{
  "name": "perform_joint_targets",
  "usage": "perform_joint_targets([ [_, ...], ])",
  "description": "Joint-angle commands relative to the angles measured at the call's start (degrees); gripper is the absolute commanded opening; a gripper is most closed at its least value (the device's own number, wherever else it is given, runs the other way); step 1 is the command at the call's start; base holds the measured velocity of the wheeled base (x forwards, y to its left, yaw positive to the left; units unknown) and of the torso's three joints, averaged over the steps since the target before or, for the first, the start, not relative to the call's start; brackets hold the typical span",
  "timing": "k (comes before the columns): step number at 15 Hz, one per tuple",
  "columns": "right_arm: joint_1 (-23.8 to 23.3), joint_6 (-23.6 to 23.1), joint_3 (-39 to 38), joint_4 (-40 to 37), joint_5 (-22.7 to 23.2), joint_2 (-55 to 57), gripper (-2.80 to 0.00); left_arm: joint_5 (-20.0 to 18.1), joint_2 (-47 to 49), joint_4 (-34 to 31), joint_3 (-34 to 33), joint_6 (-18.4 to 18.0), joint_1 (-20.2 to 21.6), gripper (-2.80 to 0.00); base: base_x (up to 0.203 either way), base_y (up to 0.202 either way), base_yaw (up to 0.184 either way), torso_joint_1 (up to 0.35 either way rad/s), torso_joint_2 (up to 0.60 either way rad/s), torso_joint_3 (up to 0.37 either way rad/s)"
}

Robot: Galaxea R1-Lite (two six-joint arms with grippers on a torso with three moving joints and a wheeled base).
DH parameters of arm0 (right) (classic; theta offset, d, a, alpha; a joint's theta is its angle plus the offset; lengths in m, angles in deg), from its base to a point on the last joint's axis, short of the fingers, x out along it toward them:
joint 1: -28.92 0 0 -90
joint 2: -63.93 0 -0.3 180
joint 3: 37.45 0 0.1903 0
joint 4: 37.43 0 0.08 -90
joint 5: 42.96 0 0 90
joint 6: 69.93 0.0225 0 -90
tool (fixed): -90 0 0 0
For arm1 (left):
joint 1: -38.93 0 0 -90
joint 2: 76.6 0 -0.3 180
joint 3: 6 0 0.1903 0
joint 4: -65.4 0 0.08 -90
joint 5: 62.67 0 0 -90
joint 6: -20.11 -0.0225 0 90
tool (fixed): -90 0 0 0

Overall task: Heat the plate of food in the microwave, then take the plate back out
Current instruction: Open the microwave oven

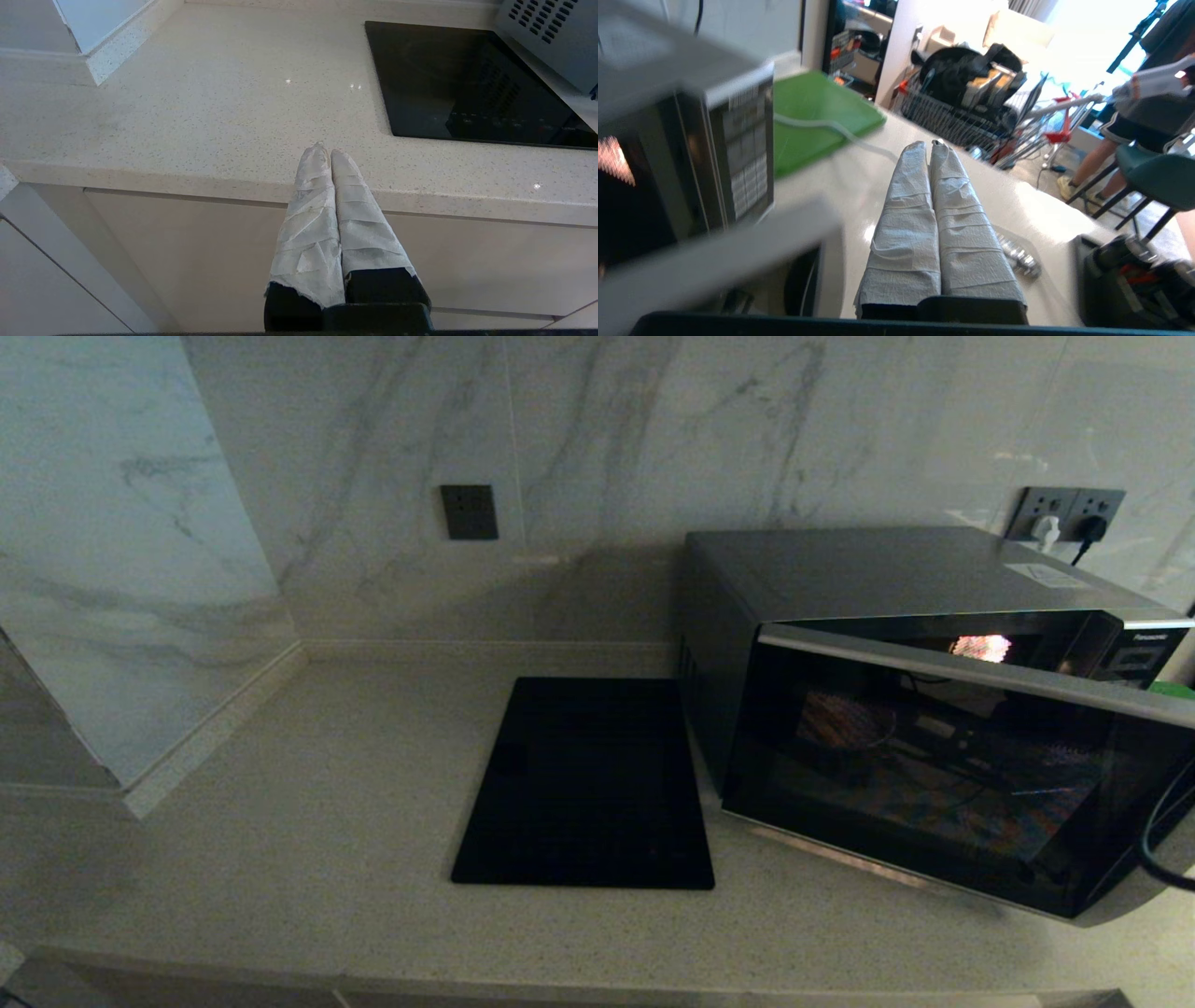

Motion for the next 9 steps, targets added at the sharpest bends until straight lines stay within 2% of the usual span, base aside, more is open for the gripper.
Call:
perform_joint_targets([
  [1,0.0,-11.8,10.1,0.3,-0.4,-0.7,-2.80,0.1,0.1,0.0,0.0,0.0,0.0,-2.80,0.000,0.000,0.000,0.000,0.00,0.000],
  [3,-0.1,-24.3,16.9,0.1,-0.4,0.5,-2.80,0.1,0.1,0.0,0.0,0.0,0.0,-2.80,0.000,0.000,0.000,0.000,0.00,0.000],
  [4,-0.7,-28.1,18.9,0.1,-0.4,2.1,-2.80,0.1,0.1,0.0,0.0,0.0,0.1,-2.80,0.000,0.000,0.000,0.000,0.00,0.000],
  [6,-3.9,-31.2,21.6,0.1,-0.4,5.7,-2.80,0.1,0.0,0.0,0.0,0.0,0.0,-2.80,0.000,0.000,0.000,0.000,0.00,0.000],
  [9,-5.7,-35.8,28.8,-2.9,-0.4,8.8,-2.80,0.1,0.1,0.0,0.0,0.0,0.0,-2.80,0.000,0.000,0.000,0.000,0.00,0.000],
])
